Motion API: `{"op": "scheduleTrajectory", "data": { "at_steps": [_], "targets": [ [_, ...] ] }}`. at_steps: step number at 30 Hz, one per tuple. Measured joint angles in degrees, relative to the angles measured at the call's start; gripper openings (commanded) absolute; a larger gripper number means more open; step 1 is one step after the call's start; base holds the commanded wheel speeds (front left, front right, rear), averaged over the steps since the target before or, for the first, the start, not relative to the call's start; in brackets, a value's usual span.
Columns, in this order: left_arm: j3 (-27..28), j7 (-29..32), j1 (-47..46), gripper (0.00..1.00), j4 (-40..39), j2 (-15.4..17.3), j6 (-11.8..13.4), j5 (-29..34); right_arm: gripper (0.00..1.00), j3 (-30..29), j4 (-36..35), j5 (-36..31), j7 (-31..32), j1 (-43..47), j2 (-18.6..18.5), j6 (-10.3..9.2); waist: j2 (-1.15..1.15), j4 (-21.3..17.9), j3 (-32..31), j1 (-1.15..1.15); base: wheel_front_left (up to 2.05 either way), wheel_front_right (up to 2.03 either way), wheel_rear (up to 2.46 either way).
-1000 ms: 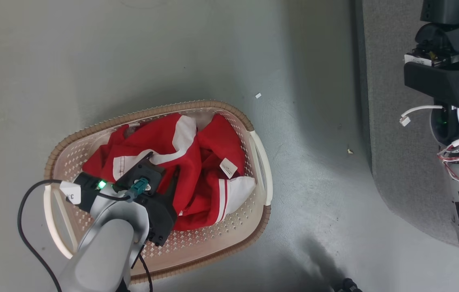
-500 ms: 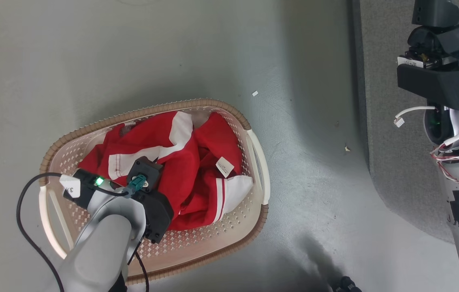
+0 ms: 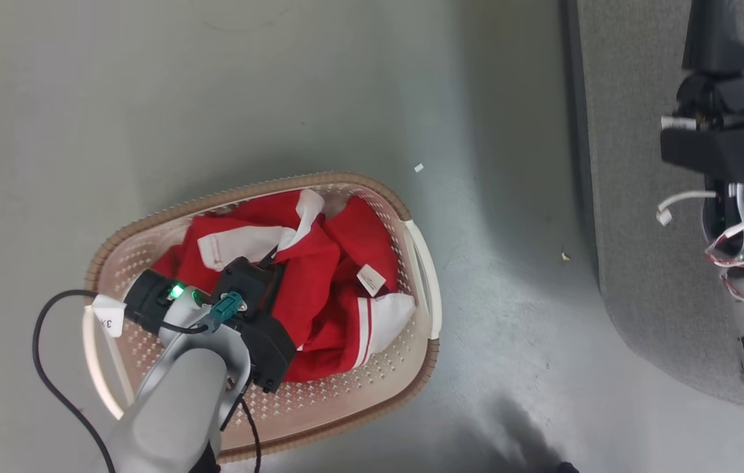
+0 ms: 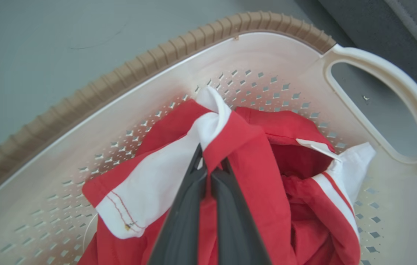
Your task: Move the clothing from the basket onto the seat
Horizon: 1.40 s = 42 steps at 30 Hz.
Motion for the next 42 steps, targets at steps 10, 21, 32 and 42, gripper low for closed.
{"op": "scheduleTrajectory", "data": {
  "at_steps": [10, 21, 32, 42],
  "targets": [
    [0.4, -1.5, 2.2, 0.00, -3.1, -0.7, 0.0, -2.7, 1.00, -0.8, 5.6, 0.2, -0.3, 6.7, -0.9, 0.26, 0.00, 2.4, -5.5, 0.00, 0.00, 0.00, 0.00],
    [0.1, -1.8, 2.5, 0.00, -8.8, -0.8, -0.1, -5.4, 1.00, -1.2, 10.3, 0.8, -0.6, 13.8, -0.5, 0.33, 0.00, 4.9, -14.1, -0.01, 0.00, 0.00, 0.00],
    [-3.1, -1.8, 2.9, 0.00, -13.3, 2.1, -0.5, -8.5, 1.00, -1.2, 14.3, 1.4, -0.7, 19.3, 0.6, 0.83, -0.01, 6.6, -23.4, -0.01, 0.00, 0.00, 0.00],
    [-7.4, -1.8, 2.6, 0.00, -16.0, 4.4, -0.5, -12.6, 1.00, -0.6, 16.9, 2.2, -0.7, 24.0, 1.9, 1.36, -0.01, 7.4, -32.0, -0.01, 0.00, 0.00, 0.00]
  ]
}}
